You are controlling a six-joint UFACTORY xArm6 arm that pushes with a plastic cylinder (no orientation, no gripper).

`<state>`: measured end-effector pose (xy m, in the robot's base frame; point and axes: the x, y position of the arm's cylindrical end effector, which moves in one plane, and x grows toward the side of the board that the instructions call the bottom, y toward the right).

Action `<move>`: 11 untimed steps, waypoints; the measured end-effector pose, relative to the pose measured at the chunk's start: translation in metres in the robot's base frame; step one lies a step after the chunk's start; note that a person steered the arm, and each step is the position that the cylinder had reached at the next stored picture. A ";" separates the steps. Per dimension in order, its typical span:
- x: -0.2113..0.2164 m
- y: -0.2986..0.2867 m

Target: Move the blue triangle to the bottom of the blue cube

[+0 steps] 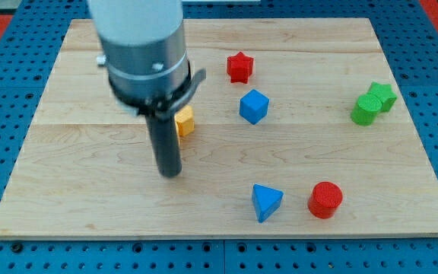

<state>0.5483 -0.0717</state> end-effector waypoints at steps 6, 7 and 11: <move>0.036 0.112; 0.067 0.129; -0.061 0.117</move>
